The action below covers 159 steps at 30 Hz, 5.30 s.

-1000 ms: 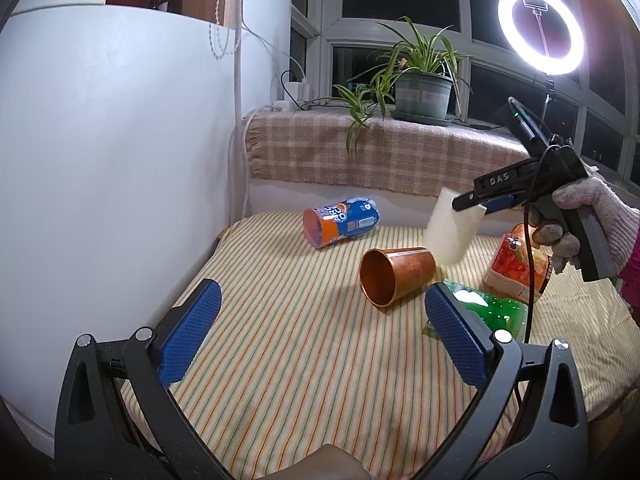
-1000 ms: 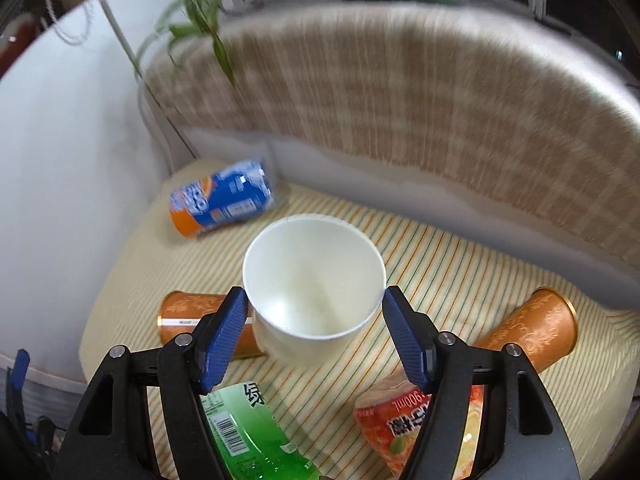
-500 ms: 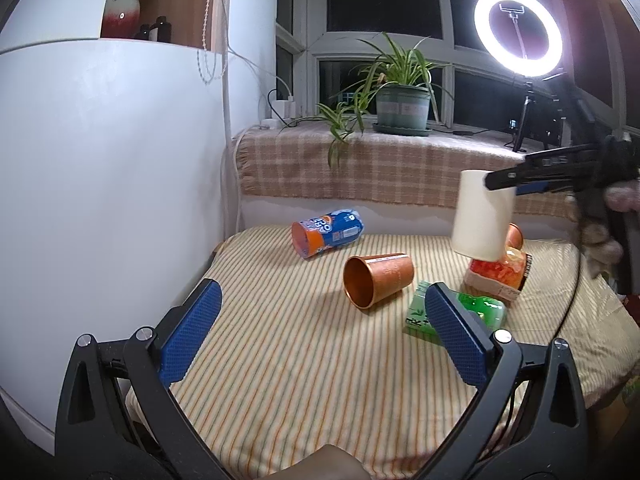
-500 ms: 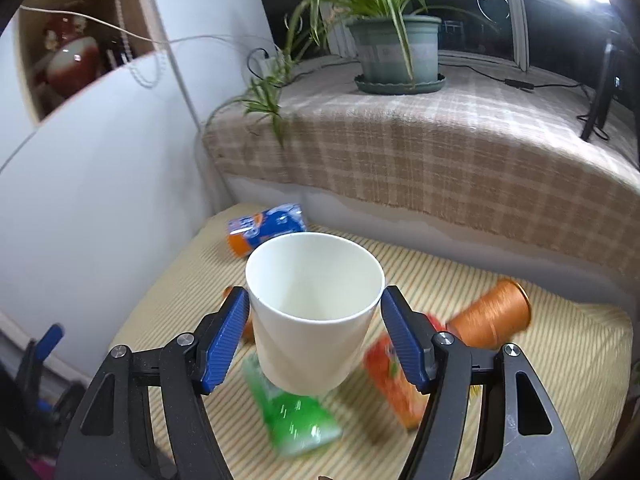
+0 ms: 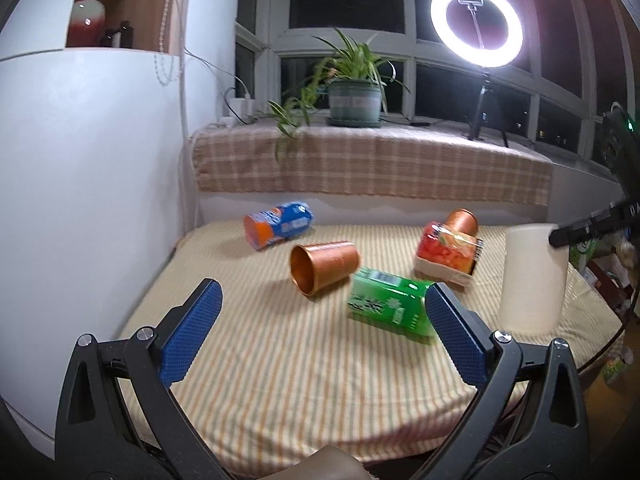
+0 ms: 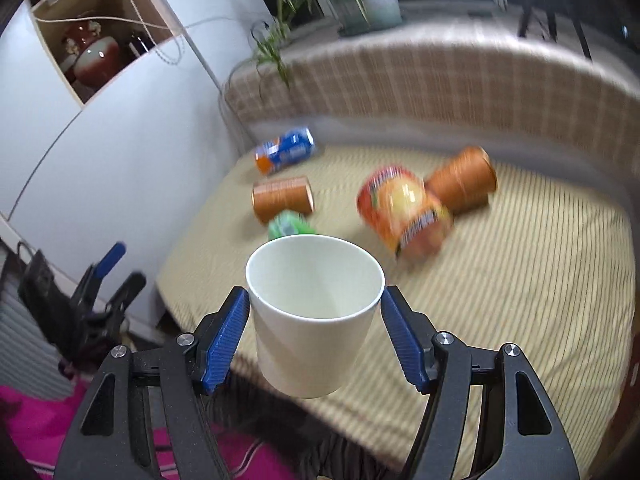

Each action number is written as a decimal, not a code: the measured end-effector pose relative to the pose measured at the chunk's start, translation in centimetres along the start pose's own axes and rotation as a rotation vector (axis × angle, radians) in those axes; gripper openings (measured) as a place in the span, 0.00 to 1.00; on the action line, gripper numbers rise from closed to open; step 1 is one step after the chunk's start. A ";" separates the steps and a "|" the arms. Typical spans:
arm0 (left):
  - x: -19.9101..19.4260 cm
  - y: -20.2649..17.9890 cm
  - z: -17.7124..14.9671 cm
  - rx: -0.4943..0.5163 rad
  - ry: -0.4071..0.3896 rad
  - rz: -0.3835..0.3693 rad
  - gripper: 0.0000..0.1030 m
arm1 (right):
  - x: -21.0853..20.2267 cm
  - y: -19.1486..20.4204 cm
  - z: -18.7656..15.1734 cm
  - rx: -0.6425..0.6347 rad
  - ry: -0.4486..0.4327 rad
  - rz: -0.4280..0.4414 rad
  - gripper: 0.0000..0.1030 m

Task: Flip cup upright
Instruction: 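Lift the white cup with the right gripper and rotate it rim-up, then carry the upright white cup with the right gripper beside the green can, then lower the white cup upright onto the bedspread with the right gripper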

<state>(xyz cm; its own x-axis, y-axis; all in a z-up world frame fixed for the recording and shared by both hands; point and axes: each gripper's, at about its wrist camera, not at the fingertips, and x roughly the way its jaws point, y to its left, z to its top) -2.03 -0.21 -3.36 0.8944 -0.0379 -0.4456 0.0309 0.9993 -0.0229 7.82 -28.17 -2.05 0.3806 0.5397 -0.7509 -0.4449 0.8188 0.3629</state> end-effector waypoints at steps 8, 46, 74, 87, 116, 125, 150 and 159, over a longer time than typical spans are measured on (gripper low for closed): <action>0.5 -1.4 -0.5 0.006 0.033 -0.032 1.00 | 3.9 -2.4 -2.7 0.073 0.134 0.054 0.66; 13.3 -6.2 -1.2 -0.248 0.596 -0.550 0.90 | 0.9 -6.5 -6.1 0.211 -0.068 -0.102 0.66; 19.9 -10.2 -2.5 -0.343 0.816 -0.649 0.83 | -3.0 -6.8 -10.9 0.257 -0.172 -0.263 0.66; 20.2 -11.3 -2.5 -0.288 0.830 -0.656 0.75 | -3.0 -7.7 -11.2 0.290 -0.169 -0.271 0.66; 10.8 -11.1 -0.1 0.009 0.445 -0.462 0.70 | -2.3 -5.7 -10.3 0.261 -0.188 -0.265 0.66; 9.3 -12.4 -0.3 0.123 0.347 -0.394 0.69 | -2.6 -5.1 -10.9 0.264 -0.222 -0.309 0.66; 11.2 -14.7 -1.7 0.190 0.294 -0.382 0.69 | -3.2 -5.3 -12.3 0.310 -0.236 -0.363 0.66; 10.6 -13.9 -2.1 0.184 0.306 -0.402 0.69 | -2.8 -5.2 -11.9 0.312 -0.233 -0.353 0.66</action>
<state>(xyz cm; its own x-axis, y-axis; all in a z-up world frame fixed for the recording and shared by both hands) 6.08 -14.50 -9.68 0.6253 -0.3908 -0.6754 0.4469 0.8889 -0.1005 -0.59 -36.27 -8.45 0.6500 0.2205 -0.7272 -0.0076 0.9588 0.2839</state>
